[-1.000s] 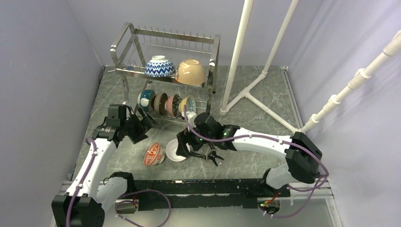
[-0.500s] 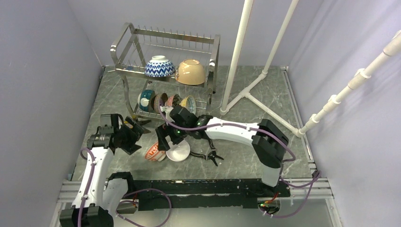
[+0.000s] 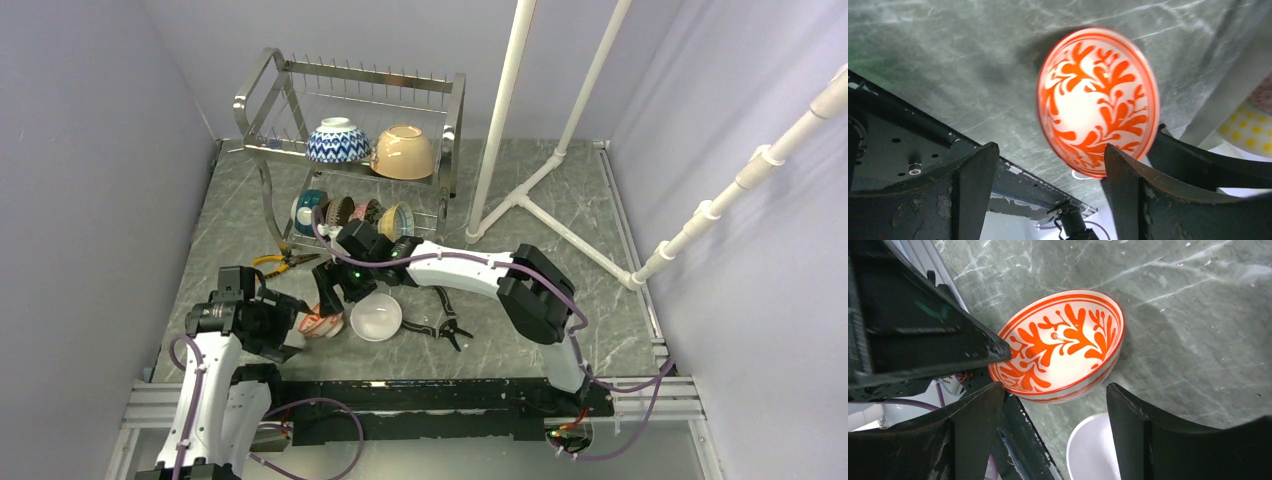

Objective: Load the bowls into the dish rack
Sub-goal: Pick up the bowl from the center of the board.

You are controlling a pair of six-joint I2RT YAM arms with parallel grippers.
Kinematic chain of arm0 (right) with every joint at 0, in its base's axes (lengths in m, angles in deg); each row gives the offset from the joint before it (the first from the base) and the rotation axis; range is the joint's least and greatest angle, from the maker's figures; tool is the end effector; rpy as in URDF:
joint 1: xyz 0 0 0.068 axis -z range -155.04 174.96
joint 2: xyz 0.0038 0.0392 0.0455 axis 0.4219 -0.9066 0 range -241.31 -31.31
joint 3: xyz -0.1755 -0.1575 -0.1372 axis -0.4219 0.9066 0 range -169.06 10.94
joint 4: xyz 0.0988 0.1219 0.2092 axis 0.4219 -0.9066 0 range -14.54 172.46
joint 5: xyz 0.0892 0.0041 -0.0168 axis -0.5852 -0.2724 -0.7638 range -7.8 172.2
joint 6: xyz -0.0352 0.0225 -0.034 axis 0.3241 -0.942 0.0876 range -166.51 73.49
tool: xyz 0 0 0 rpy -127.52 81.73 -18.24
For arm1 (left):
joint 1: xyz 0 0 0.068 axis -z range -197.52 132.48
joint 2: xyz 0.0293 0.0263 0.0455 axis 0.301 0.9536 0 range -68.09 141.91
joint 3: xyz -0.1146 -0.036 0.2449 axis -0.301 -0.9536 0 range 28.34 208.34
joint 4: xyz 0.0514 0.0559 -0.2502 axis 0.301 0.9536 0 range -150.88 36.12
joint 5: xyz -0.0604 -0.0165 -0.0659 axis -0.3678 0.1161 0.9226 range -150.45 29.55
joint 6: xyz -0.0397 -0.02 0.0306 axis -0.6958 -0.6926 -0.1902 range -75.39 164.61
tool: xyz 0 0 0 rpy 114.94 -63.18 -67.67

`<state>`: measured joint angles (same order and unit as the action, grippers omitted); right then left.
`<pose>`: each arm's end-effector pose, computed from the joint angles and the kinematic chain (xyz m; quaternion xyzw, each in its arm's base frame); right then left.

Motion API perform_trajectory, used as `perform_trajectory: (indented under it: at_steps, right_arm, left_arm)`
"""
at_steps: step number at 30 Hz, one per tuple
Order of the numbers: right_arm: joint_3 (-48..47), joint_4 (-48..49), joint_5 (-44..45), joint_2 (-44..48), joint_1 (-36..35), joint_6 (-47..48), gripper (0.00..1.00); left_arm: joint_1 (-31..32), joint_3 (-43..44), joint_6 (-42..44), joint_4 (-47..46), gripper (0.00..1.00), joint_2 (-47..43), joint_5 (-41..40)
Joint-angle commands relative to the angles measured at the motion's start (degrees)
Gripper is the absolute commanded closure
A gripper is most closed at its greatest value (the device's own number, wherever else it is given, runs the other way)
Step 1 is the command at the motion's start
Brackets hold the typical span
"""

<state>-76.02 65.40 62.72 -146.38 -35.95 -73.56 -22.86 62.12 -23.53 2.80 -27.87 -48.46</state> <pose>0.2094 0.4009 0.2140 -0.3271 0.8528 0.3736 0.1619 0.1060 0.0024 0.2137 -0.5716 0.7958 -0.1772 0.0929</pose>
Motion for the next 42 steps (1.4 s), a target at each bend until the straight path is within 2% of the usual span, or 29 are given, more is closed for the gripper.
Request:
perform_trajectory:
  at_steps: [1,4,7,9,13,14,15,19,23,27,30,34,39,42]
  right_arm:
    - [-3.0,-1.3,1.1,-1.8,0.0,0.7,0.23]
    - [-3.2,-1.1,0.5,-1.8,0.0,1.0,0.24]
    - [-2.8,-0.6,0.4,-1.3,0.0,0.7,0.26]
    - [-2.4,-0.5,0.5,-0.8,0.0,0.8,0.26]
    - [-1.3,-0.2,1.3,1.2,0.2,0.9,0.24]
    - [-0.8,0.0,1.4,1.9,0.4,0.9,0.24]
    - [-0.3,0.4,1.4,2.8,0.7,0.7,0.23]
    - [2.8,2.4,1.2,7.0,2.1,0.3,0.20]
    - [4.7,3.3,1.0,10.5,3.6,-0.2,0.17]
    - [5.6,3.4,1.3,13.4,3.9,0.0,0.10]
    - [9.2,7.1,0.1,17.4,4.0,-0.7,0.06]
    - [14.0,11.4,-0.5,22.8,4.0,-1.9,0.05]
    - [17.4,11.5,0.5,27.9,4.0,-1.6,0.05]
    - [19.6,11.3,0.5,31.3,4.0,-1.8,0.05]
  left_arm:
    - [-0.4,-5.3,-3.6,-0.6,0.19,-0.3,7.1]
    - [-0.3,-10.1,-5.0,-6.3,0.24,0.6,12.3]
    - [-0.3,-12.6,-6.1,-10.5,0.33,1.1,13.1]
    - [-0.4,-13.2,-7.2,-12.9,0.46,1.2,13.1]
    - [-0.4,-14.4,-8.9,-16.0,0.87,1.6,12.9]
    - [-0.3,-14.6,-8.9,-16.3,0.94,1.7,12.9]
    - [-0.4,-14.7,-9.0,-16.4,0.97,1.6,12.8]
    - [-0.4,-13.5,-8.2,-15.0,0.97,0.1,11.5]
    - [-0.3,-8.8,-5.5,-10.3,0.97,-3.0,5.2]
    - [-0.3,0.4,1.0,-4.9,0.97,-4.8,-4.7]
    - [-0.3,6.5,8.3,-3.5,0.97,-5.9,-9.8]
    - [-0.3,12.3,14.3,-3.7,0.97,-7.8,-14.3]
    - [-0.4,18.6,20.8,-7.6,0.97,-8.7,-18.7]
    - [-0.3,23.4,25.6,-11.3,0.97,-7.2,-18.6]
